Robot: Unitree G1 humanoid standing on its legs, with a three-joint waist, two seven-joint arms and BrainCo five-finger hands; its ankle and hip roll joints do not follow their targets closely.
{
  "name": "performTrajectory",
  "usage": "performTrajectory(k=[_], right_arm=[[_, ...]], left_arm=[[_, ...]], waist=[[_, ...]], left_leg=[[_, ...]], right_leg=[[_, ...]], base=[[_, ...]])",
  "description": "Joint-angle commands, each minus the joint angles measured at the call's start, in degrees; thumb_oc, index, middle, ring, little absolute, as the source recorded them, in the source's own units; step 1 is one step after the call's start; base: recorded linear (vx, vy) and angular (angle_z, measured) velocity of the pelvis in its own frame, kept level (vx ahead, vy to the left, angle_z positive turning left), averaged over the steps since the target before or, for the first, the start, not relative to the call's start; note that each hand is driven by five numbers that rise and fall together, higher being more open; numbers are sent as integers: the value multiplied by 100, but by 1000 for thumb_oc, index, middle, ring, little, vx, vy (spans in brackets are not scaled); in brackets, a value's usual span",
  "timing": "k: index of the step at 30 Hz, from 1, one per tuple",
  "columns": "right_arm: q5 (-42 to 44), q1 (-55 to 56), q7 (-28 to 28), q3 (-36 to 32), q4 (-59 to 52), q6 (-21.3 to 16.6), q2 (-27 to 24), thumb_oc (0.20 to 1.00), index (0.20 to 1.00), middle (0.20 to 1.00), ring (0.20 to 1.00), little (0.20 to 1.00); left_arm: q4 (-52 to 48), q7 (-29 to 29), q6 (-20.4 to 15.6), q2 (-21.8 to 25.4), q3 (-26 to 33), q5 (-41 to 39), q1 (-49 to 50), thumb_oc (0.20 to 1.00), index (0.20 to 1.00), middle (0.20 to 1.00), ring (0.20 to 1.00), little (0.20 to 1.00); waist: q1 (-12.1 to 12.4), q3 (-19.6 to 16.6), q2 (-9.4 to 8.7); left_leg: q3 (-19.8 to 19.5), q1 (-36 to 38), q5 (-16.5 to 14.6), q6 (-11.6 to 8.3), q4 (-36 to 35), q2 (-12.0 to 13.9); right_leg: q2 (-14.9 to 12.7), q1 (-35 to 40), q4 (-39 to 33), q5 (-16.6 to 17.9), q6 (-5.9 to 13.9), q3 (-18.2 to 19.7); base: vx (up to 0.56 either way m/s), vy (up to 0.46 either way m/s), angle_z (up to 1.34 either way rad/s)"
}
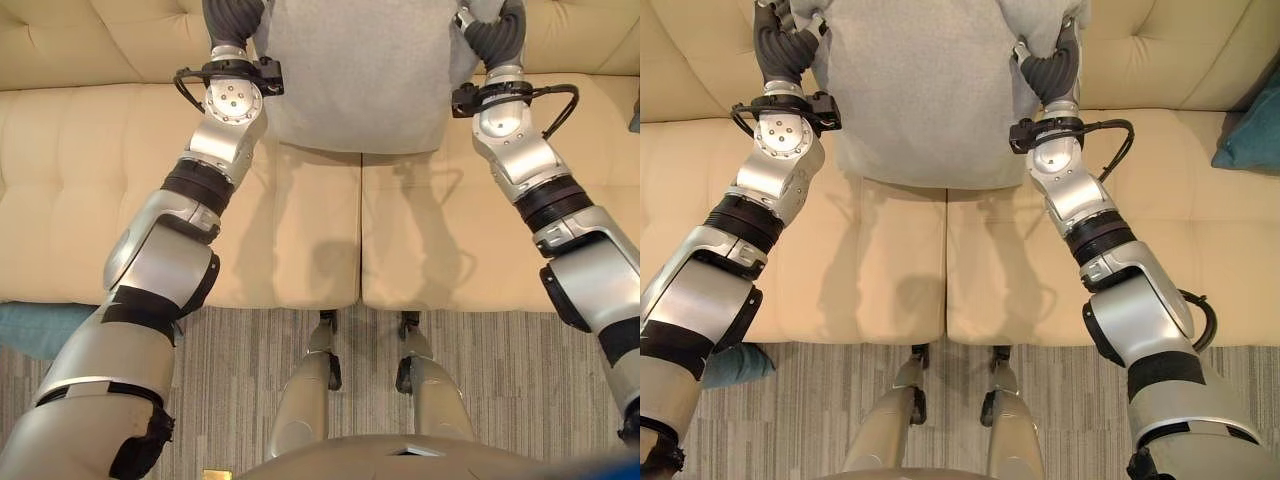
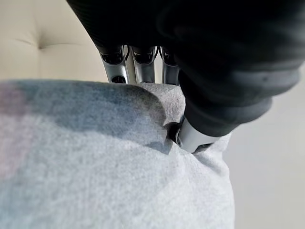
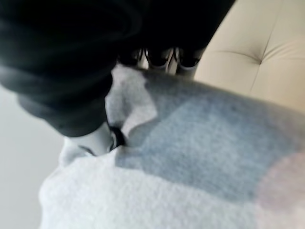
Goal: Pick up all the scattered cushions and arrange them neatly on the sofa.
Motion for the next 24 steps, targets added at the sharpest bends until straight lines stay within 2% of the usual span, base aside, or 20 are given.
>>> performTrajectory(k=[1, 5, 9, 19, 20, 21, 24], right_arm=[[-88, -1083, 186, 258, -171, -545, 311, 200, 200, 200, 200, 200], [-140, -1200, 205, 372, 75, -532, 227, 200, 200, 200, 200, 200], [-213, -1336, 180, 441, 203, -539, 127, 200, 200, 200, 200, 200], [-302, -1554, 145, 568, 529, -527, 75, 200, 200, 200, 200, 200], [-312, -1581, 155, 600, 596, -504, 73, 445, 445, 445, 445, 445], [-310, -1726, 212, 764, 990, -403, 44, 1000, 1000, 1000, 1000, 1000], [-310, -1728, 212, 764, 991, -403, 44, 1000, 1000, 1000, 1000, 1000]], left_arm=[[-230, -349, -544, -207, -121, -25, -627, 200, 200, 200, 200, 200], [221, -455, -474, -239, -171, 6, -638, 200, 200, 200, 200, 200], [451, -529, -446, -192, -202, 23, -784, 200, 200, 200, 200, 200], [725, -588, -368, 40, -517, 230, -1355, 200, 200, 200, 200, 200], [771, -602, -357, 51, -538, 227, -1396, 774, 774, 774, 774, 774], [1135, -658, -225, 65, -701, 299, -1608, 1000, 1000, 1000, 1000, 1000], [1136, -659, -226, 65, -701, 298, -1610, 1000, 1000, 1000, 1000, 1000]], waist=[[19, -47, -195], [-19, 67, -218], [-60, 10, -266], [-117, -120, -229], [-126, -126, -224], [-126, -142, -210], [-126, -141, -210]], left_leg=[[-110, 141, -368, -622, 26, 47], [-146, -302, -233, -668, 26, 86], [-195, -679, -161, -684, 26, 88], [-208, -749, -155, -700, 26, 64], [-199, -745, -157, -701, 26, 62], [-180, -737, -158, -701, 26, 64], [-180, -736, -158, -701, 26, 64]], right_leg=[[-241, 66, 23, -131, 649, 30], [-230, -416, 23, -34, 666, 48], [-227, -802, 23, 35, 696, 84], [-234, -903, 23, 67, 728, 108], [-240, -899, 23, 72, 733, 109], [-253, -906, 23, 86, 743, 116], [-253, -905, 23, 86, 743, 116]], base=[[0, 0, 0], [-19, 4, -2], [-11, -4, 1], [0, 0, 0], [0, 0, 0], [0, 0, 0], [0, 0, 0]])
